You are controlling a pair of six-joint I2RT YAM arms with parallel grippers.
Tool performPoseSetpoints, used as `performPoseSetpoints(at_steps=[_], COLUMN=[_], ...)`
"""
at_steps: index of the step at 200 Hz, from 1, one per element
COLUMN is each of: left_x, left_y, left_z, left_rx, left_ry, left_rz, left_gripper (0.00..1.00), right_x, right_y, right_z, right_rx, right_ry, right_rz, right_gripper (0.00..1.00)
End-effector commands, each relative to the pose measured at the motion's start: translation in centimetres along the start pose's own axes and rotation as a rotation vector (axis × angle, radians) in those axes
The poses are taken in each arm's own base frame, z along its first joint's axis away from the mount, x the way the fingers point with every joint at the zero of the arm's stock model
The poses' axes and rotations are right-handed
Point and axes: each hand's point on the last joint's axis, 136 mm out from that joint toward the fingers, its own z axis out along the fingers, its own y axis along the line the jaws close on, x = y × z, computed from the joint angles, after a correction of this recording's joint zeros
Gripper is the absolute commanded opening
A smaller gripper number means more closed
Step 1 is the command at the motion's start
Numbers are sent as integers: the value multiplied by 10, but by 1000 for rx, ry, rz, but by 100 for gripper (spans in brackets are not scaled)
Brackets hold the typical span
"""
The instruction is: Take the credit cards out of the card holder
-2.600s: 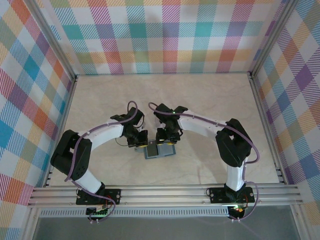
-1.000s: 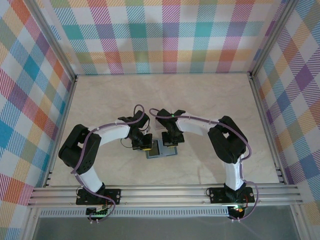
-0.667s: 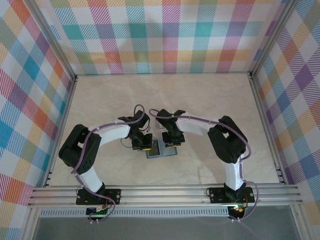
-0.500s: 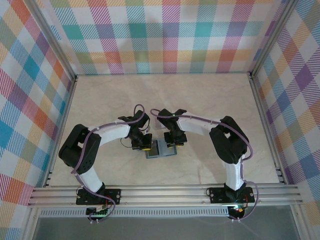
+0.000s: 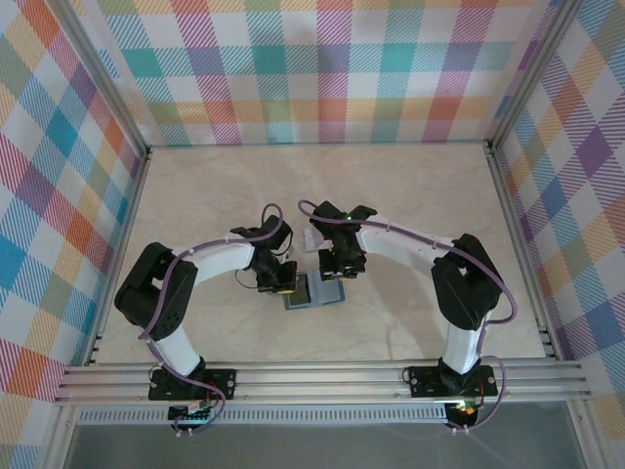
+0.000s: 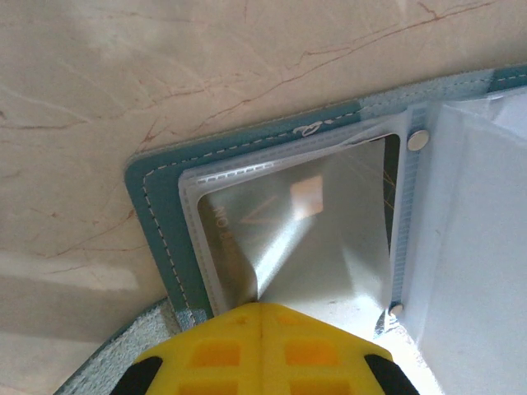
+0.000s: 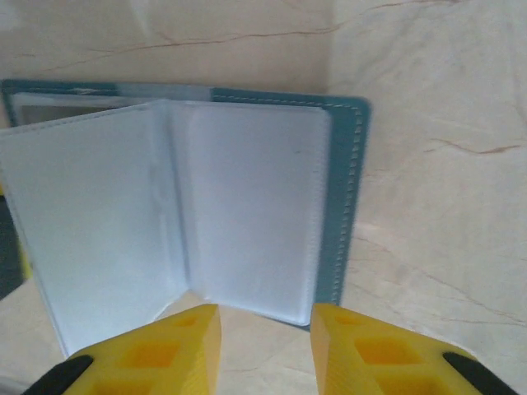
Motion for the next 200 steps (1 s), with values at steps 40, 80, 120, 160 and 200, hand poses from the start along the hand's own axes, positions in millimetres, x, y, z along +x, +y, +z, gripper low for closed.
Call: performPoseSetpoints(at_steps=[40,80,120,160,200], left_x=[8,5,3,3,2], left_y=[8,-4,-22,-41,-57], left_z=[-5,-18,-23,-13,2], left_rx=[-59,-48,-36,-28,-30], left_ry=[23,5,2,16,37], left_rz=[1,23,59,92,122], left_gripper=[0,2,5,6,6], right_x=[-8,-7,-8,-8,-6], right_y=[41,37,30,17,6], right_z=[-24,-21,-27,-33,-38], right_rx=[-223,-207,-198,-191,-189], right_ry=[-33,-28,-47,-64,-79], right_rz=[26,28,36,55,73], right_gripper=[34,34,34,34,34])
